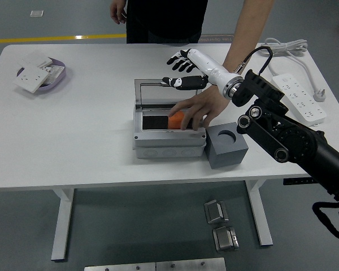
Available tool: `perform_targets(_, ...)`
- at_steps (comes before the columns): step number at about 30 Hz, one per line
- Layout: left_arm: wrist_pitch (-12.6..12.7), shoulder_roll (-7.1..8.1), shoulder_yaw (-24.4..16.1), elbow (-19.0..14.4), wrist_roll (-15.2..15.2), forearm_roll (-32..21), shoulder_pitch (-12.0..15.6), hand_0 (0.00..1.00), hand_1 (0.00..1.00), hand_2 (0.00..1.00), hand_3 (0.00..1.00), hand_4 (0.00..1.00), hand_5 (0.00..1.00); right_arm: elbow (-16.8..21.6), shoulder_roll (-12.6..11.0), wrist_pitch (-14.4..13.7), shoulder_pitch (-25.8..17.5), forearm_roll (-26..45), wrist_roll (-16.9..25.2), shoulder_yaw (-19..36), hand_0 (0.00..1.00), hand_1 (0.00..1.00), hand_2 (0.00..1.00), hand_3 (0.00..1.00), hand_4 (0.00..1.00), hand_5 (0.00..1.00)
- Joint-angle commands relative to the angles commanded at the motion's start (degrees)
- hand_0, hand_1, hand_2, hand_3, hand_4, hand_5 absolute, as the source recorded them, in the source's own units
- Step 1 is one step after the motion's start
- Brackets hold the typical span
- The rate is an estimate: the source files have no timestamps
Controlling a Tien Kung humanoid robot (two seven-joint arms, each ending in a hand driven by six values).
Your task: Pick up the cylinder from the cube,place it in the box,flap close box
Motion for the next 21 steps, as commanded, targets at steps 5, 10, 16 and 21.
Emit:
perform_targets(5,0.0,-0.01,-0.09,0.0,-0.07,0.04,-0.1,0.571,0.622,0.6,0.614,0.646,0.164,-0.4,0.33,-0.11,0.33,0.19,0.11,-0.21,0.606,0.63,0.649,0.696,0.806,0.458)
perform_targets(10,-0.02,-0.06,-0.06,0.0,-0.11,0.02,-0.17,0.571,0.622,0.6,0.614,0.645,0.164,-1.66,0.73,-0.24,0.89,0.66,0.36,-0.72,0.605,0.629,0.649,0.697,0.806,0.461)
perform_targets(16,-0.03,-0.03,-0.02,0.0,-0.13,0.02,-0.21,0.571,0.622,0.6,0.614,0.645,0.163,-3.57,1.21,-0.32,1.63,1.36,0.61,-1.78,0.603,0.63,0.648,0.697,0.805,0.462)
perform_targets(21,-0.04,-0.06,0.09,0.0,-0.16,-0.04,-0.24,0.571,0.622,0.6,0.614,0.645,0.163,-4.38,1.43,-0.43,1.76,1.7,0.66,-3.03,0.6,0.628,0.646,0.695,0.801,0.464)
